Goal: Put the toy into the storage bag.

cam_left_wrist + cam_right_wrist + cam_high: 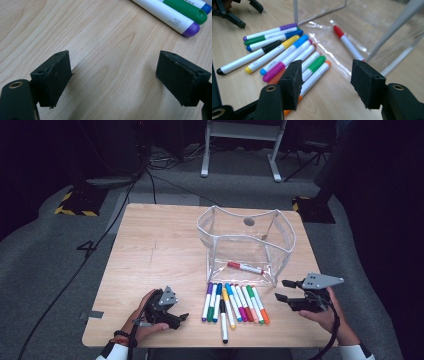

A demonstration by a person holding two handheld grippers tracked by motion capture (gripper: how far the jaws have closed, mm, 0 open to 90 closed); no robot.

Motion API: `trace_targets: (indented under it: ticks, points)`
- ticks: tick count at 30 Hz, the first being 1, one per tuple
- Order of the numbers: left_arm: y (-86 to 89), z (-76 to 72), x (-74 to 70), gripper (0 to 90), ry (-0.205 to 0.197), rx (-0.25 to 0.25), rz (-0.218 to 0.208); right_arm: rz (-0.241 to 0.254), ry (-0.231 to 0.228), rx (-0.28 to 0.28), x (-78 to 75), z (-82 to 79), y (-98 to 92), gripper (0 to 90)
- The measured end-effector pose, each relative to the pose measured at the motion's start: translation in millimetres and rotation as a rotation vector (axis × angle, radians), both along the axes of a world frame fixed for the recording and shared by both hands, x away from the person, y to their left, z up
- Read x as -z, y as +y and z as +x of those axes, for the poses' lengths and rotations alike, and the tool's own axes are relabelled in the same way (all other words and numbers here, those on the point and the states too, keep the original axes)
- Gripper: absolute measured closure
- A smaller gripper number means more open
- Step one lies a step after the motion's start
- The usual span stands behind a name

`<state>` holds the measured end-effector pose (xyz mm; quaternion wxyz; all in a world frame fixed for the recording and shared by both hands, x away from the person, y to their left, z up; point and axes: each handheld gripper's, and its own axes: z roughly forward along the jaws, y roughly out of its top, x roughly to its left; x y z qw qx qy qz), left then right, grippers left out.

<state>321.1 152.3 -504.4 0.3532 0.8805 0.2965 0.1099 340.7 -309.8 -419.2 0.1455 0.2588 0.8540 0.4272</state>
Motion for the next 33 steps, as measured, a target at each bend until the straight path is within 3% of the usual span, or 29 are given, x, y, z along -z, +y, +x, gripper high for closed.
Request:
trace_targets:
  ticks: [7, 14, 18, 21, 23, 26, 30, 33]
  points:
    - [-0.1, -0.1, 0.0, 13.2, 0.001, -0.001, -0.001, -0.058, 0.077, -0.052, 40.8, -5.4, 21.4, 43.3]
    - [0.0, 0.0, 0.0, 13.2, 0.0, 0.0, 0.0, -0.096, 0.12, -0.08, 57.3, -4.3, 33.8, 43.5]
    - [0.0, 0.0, 0.0, 13.2, 0.0, 0.0, 0.0, -0.13, 0.131, -0.056, 64.9, 0.2, 30.2, 43.9]
    - [0.0, 0.0, 0.0, 13.2, 0.0, 0.0, 0.0, -0.111, 0.155, -0.026, 68.3, 5.5, 21.2, 45.1]
    - [-0.1, -0.1, 0.0, 13.2, 0.001, -0.001, -0.001, -0.129, 0.146, 0.001, 69.7, 7.7, 16.6, 46.2]
    - [0.0, 0.0, 0.0, 13.2, 0.0, 0.0, 0.0, -0.144, 0.131, 0.017, 72.1, 9.7, 12.0, 52.0]
    - [0.0, 0.0, 0.0, 13.2, 0.0, 0.0, 0.0, -0.143, 0.121, 0.005, 71.6, 11.3, 8.8, 71.5]
    - [0.0, 0.0, 0.0, 13.2, 0.0, 0.0, 0.0, -0.145, 0.128, 0.006, 70.9, 13.2, 5.2, 74.4]
